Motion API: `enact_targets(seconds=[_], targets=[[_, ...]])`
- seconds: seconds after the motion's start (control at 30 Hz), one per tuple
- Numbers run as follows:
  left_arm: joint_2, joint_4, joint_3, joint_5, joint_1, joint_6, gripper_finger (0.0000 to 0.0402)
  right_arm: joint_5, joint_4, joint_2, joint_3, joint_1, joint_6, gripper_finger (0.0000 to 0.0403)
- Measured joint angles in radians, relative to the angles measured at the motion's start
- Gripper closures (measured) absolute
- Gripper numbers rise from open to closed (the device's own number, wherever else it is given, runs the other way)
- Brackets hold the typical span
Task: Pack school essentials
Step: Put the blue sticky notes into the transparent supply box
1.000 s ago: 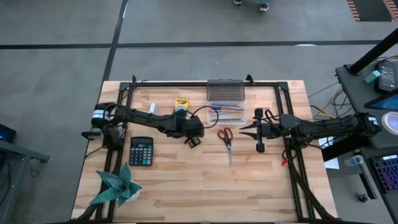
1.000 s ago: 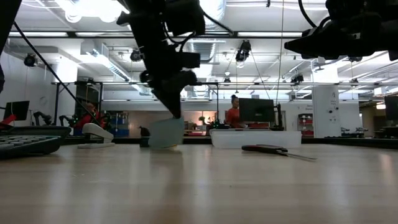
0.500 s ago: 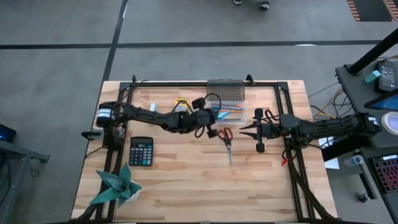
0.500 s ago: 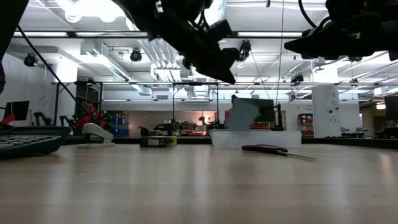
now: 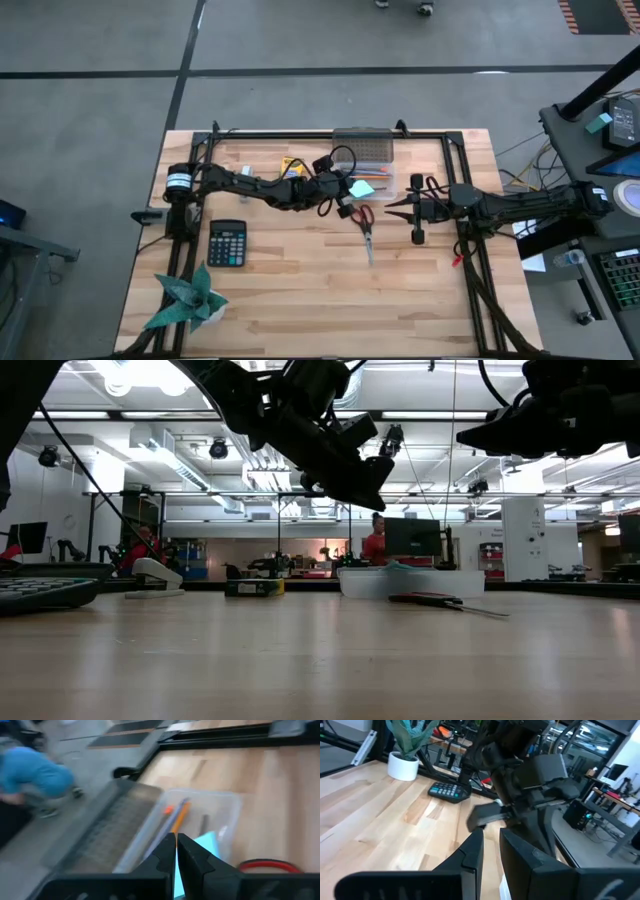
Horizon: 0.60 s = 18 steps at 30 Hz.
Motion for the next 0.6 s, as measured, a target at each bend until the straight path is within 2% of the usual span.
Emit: enact_targets(seconds=[0.2,0.6], targets=[[0.001,0.018,-0.010,0.182,-0.003,-0.060,0.0401,0.003,-0.007,0.000,0.000,0.000,-0.003,0.0351],[0.002,0.017,-0.035,0.196,-0.003,-0.157,0.0401,0.003,-0.006,0.000,0.000,0.000,-0.003,0.0351]])
